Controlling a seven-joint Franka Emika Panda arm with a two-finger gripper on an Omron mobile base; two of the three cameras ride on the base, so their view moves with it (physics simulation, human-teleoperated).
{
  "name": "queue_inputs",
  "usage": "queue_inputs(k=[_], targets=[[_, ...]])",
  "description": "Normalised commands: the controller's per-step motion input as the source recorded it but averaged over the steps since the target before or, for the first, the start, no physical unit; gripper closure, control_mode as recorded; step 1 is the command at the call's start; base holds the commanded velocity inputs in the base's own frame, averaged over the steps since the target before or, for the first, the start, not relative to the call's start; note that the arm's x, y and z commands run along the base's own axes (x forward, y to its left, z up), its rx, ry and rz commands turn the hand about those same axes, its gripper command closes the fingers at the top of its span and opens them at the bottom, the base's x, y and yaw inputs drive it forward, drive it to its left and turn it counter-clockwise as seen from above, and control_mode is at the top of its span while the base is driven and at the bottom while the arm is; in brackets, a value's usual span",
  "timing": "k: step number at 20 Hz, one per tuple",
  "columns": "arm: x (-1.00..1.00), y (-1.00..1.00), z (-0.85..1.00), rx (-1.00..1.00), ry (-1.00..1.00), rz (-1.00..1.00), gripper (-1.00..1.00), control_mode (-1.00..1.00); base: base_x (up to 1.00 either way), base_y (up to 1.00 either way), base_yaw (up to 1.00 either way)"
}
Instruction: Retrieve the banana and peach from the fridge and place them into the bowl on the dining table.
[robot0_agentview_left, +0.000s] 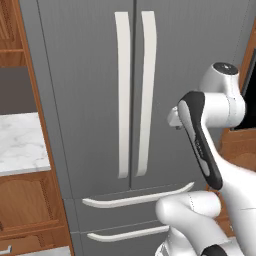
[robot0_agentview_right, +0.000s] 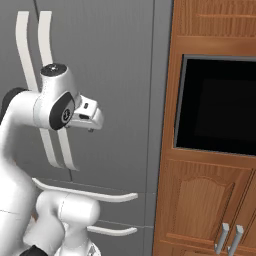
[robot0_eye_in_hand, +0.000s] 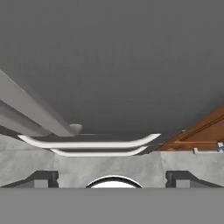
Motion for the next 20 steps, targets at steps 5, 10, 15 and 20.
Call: queue_inputs(k=[5, 10, 15, 20], targets=[[-0.44, 0.0, -0.05, 0.0, -0.12, -0.01, -1.0, -1.0, 0.0, 0.0, 0.0], [-0.08, 0.0, 0.0, 0.0, -0.02, 0.0, -1.0, -1.0, 0.0, 0.0, 0.0], [-0.1, 0.0, 0.0, 0.0, 0.0, 0.0, -1.0, -1.0, 0.0, 0.0, 0.0], [-0.65, 0.09, -0.12, 0.0, 0.0, 0.04, -1.0, -1.0, 0.0, 0.0, 0.0]])
